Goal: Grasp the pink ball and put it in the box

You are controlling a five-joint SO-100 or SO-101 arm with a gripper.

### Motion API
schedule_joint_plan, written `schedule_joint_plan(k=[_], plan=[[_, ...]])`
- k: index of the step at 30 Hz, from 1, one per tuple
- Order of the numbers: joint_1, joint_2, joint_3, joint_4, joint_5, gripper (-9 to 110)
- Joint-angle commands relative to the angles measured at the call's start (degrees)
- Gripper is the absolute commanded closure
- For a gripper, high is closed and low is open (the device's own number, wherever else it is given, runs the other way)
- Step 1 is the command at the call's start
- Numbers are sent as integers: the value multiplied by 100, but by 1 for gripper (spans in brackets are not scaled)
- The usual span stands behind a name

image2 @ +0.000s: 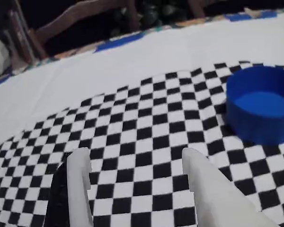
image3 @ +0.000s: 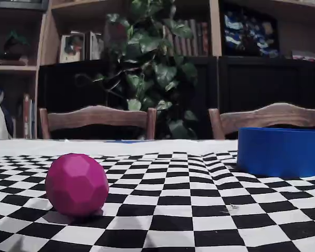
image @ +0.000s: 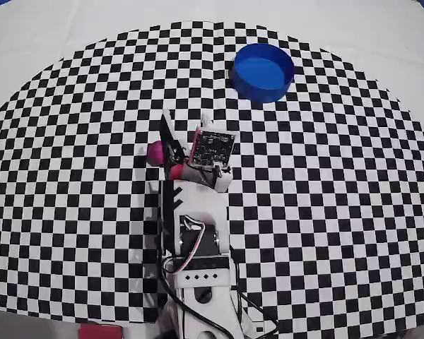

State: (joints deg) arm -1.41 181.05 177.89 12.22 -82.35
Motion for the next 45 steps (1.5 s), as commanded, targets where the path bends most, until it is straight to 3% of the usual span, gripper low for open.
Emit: schedule_joint_plan(k=[1,11,26,45], plan=[[26,-70,26,-141,-606,80],[26,-97,26,-264,-1178,80],[-35,-158,44,-308,-1187,80],[-1046,-264,44,-264,-1187,80]])
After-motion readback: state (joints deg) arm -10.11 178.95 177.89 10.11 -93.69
